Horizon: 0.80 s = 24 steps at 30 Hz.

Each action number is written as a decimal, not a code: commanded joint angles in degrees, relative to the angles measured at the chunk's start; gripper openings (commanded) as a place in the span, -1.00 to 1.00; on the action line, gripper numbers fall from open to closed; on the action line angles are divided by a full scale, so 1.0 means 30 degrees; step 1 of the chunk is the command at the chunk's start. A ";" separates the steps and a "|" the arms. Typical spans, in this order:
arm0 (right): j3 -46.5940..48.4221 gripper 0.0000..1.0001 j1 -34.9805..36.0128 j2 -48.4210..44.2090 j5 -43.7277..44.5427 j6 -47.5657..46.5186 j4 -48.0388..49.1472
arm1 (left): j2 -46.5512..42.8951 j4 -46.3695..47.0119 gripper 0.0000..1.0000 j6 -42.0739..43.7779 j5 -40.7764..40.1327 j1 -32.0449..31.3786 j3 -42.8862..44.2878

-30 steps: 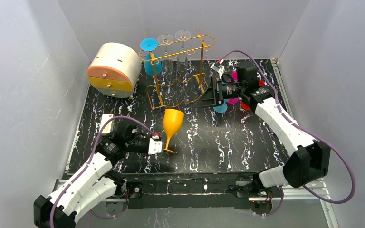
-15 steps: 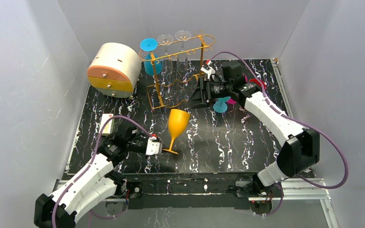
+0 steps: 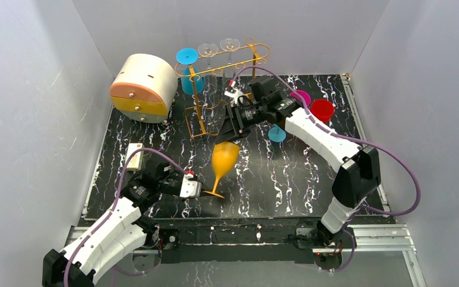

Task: Take the wine glass off the wine glass rack
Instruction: Place the wine glass at the center of the board.

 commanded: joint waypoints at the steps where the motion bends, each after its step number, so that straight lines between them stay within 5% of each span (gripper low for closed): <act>1: 0.1098 0.10 0.0536 0.0195 -0.0960 -0.1026 -0.1490 | -0.0273 0.0330 -1.00 -0.0233 0.0613 -0.0088 -0.0102; 12: 0.1731 0.02 0.0519 -0.0100 -0.0739 -0.1771 -0.3573 | -0.0381 0.0370 -1.00 -0.0841 0.0355 -0.0088 -0.0136; 24: 0.2211 -0.52 0.0574 0.0362 -0.1941 -0.1803 -0.3715 | -0.0144 0.0371 -1.00 -0.0809 0.0620 -0.0088 -0.0244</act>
